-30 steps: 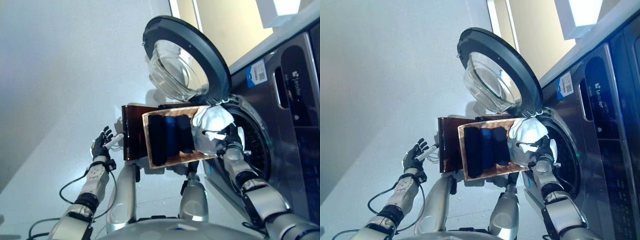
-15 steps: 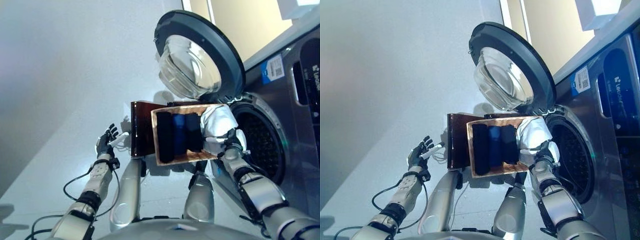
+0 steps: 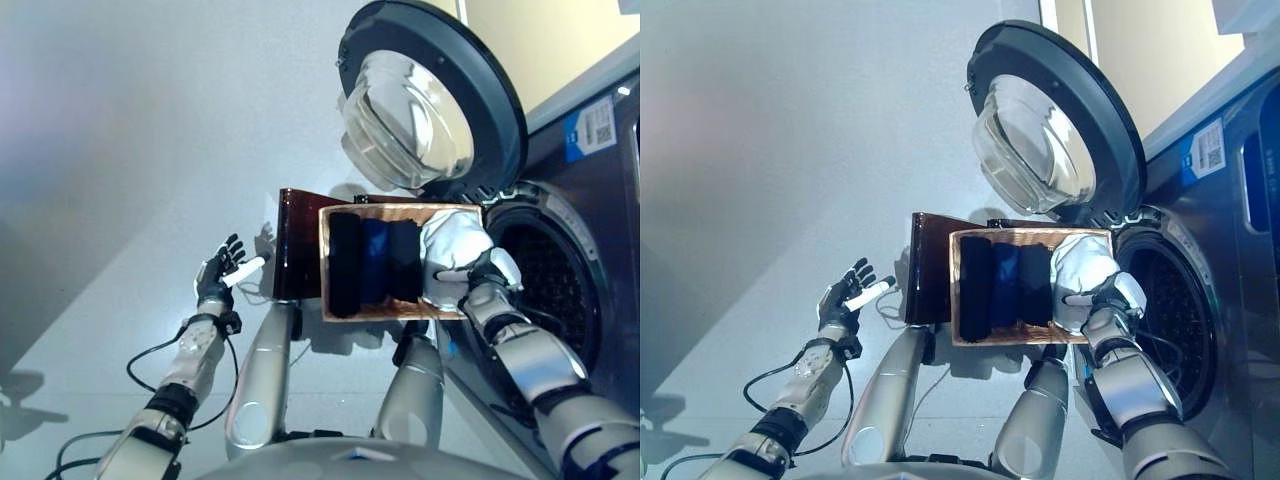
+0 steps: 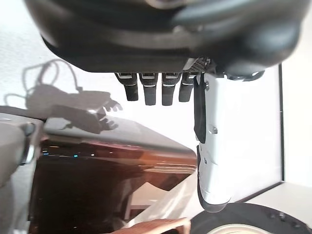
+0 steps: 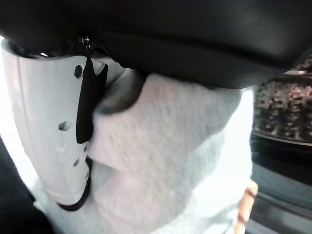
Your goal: Pick up the clothes and place them into the washing machine
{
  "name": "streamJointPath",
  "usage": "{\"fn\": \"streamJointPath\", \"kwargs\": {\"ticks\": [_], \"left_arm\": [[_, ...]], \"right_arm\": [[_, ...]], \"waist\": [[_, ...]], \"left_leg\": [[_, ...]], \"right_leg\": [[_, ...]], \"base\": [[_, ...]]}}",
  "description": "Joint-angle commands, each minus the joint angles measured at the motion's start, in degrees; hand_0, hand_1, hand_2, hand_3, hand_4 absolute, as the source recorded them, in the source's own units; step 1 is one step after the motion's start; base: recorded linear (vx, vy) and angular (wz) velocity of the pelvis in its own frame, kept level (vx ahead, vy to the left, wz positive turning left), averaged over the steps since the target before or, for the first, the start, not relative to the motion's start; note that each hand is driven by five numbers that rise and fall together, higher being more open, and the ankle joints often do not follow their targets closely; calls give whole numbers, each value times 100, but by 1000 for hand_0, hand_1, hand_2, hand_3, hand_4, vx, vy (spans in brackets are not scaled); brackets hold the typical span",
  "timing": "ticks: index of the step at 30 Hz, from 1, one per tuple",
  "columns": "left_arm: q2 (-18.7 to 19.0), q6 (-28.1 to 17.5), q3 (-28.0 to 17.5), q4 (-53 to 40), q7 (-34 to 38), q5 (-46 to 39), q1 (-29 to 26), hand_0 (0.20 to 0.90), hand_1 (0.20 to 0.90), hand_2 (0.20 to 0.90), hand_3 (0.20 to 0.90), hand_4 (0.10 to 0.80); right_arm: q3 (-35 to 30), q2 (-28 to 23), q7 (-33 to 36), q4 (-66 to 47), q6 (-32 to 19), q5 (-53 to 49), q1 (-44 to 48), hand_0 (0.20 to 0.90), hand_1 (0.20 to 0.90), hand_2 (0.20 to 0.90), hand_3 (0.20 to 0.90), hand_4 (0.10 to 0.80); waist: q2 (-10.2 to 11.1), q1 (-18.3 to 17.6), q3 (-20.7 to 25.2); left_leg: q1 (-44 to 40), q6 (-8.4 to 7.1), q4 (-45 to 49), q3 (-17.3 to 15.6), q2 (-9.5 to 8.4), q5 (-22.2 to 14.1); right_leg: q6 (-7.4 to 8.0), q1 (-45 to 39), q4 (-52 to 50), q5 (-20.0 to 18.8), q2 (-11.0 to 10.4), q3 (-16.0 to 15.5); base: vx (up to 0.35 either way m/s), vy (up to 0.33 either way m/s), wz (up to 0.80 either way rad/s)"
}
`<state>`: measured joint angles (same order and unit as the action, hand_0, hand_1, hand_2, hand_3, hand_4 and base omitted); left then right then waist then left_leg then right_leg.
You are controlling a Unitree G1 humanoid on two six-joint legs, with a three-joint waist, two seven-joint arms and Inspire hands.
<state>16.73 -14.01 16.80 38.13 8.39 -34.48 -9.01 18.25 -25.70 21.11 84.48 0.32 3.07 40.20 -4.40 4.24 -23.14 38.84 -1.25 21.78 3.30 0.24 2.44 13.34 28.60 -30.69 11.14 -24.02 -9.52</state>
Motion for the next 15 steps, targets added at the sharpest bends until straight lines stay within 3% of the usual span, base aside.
{"fn": "streamJointPath", "kwargs": {"ticks": [1, 9, 12, 15], "left_arm": [[238, -256, -103, -376, -10, 111, -44, 900, 900, 900, 900, 800], [160, -293, -299, -93, 216, 71, -107, 900, 900, 900, 900, 800], [149, -337, -459, -153, 311, -2, -40, 900, 900, 900, 900, 800], [145, -349, -523, -156, 317, -52, 20, 900, 900, 900, 900, 800]], "right_arm": [[-116, -80, -114, -24, -14, -17, -137, 200, 200, 200, 200, 300], [-1243, -17, 146, -1072, -847, -2086, -714, 200, 200, 200, 200, 300], [-1936, 182, -39, -1558, -1410, -3502, -1203, 200, 200, 200, 200, 300], [-2225, 233, -132, -1596, -1578, -3981, -1438, 200, 200, 200, 200, 300]], "waist": [[-39, 123, 131], [115, -240, 144], [212, -450, 150], [238, -530, 166]], "left_leg": [[123, -488, 1062, 224, 604, -874], [87, -508, 1142, 150, 711, -966], [98, -543, 1180, 124, 792, -1018], [121, -562, 1223, 117, 826, -1045]], "right_leg": [[-222, 111, 715, -1138, -125, 323], [-236, 256, 620, -1099, -60, 492], [-234, 305, 616, -1075, -14, 551], [-236, 341, 600, -1058, 3, 571]], "base": [[0, 0, 0], [0, 0, 0], [-10, -7, -6], [-4, -3, -16]]}}
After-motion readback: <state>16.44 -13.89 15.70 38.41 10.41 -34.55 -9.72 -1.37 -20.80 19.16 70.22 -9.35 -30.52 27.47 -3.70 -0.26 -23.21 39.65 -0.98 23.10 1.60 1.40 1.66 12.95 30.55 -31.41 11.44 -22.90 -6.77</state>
